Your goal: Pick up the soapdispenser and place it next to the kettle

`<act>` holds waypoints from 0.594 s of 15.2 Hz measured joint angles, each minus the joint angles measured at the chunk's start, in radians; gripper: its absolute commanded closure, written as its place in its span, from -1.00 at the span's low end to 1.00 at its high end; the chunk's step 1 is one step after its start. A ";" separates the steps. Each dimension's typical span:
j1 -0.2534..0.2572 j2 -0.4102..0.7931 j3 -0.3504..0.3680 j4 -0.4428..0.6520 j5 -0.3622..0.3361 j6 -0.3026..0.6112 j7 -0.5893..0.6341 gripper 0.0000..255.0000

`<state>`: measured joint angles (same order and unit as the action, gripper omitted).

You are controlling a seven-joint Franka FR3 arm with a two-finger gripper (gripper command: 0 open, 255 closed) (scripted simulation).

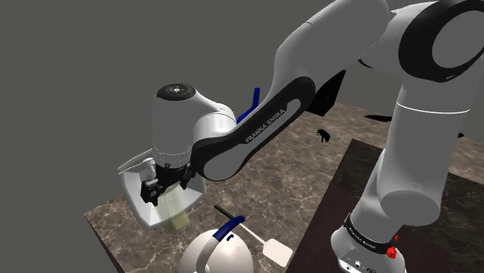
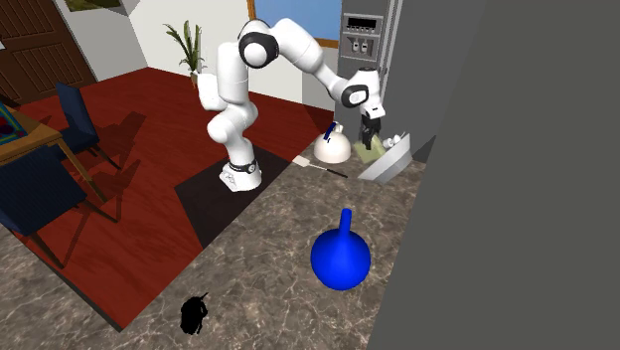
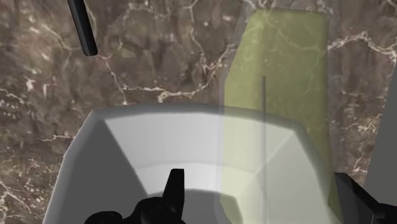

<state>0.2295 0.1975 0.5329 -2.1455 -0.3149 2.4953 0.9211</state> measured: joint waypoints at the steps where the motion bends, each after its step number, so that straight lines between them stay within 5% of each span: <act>1: 0.000 0.000 0.000 0.000 0.000 0.000 0.000 -1.00; 9: -0.019 -0.109 0.031 0.000 0.104 -0.087 -0.068 -1.00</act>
<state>0.2107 0.0884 0.5638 -2.1454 -0.2105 2.4086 0.8536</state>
